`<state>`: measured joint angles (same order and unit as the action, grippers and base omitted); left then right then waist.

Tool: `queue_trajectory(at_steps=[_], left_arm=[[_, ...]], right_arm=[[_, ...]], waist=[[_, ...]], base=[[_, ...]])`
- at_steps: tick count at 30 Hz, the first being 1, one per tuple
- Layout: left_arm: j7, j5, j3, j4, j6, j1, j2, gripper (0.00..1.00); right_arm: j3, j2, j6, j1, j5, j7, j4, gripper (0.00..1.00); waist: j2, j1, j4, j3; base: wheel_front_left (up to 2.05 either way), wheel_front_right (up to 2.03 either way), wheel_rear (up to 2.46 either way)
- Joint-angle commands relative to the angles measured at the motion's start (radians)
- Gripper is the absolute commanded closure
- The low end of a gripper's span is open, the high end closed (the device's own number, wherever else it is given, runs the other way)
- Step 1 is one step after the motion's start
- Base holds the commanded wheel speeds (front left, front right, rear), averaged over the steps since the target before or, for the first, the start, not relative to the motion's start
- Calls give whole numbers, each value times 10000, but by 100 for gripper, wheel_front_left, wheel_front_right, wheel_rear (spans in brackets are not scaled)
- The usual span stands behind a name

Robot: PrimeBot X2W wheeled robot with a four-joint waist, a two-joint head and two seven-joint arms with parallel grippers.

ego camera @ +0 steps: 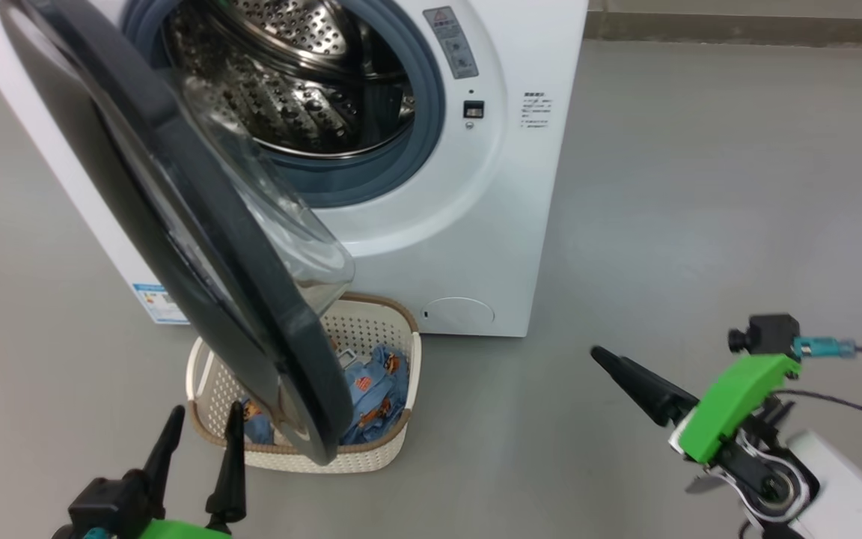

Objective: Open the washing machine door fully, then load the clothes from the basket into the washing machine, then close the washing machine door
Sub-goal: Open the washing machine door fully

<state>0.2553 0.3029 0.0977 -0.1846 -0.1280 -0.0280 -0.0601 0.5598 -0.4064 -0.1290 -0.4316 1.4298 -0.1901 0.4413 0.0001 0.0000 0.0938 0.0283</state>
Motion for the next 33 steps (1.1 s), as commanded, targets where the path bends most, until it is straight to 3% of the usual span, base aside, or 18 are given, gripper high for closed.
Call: queue_trajectory(at_steps=[1, 17, 23, 33], left_arm=[[65, -63, -400, 301, -26, -98, -214, 0], [65, -90, -812, 435, -26, 111, -304, 0], [65, -127, -857, 480, -26, 182, -300, 0], [65, -132, -947, 530, -27, 207, -276, 0]], right_arm=[[160, -196, -17, 186, -75, 225, -169, 0], [1786, -1449, -17, 993, -1135, 3864, 526, 0], [2002, -1637, -17, 998, -1850, 4492, 855, 0], [-917, -999, -17, 1964, -5008, 4516, 150, 0]], waist=[[-1, 0, -133, -94], [-1, 0, -569, -198], [-1, 0, -661, -211], [-1, 0, -710, -218]], base=[[0, 0, 0], [0, 0, 0], [0, 0, 0], [0, 0, 0]])
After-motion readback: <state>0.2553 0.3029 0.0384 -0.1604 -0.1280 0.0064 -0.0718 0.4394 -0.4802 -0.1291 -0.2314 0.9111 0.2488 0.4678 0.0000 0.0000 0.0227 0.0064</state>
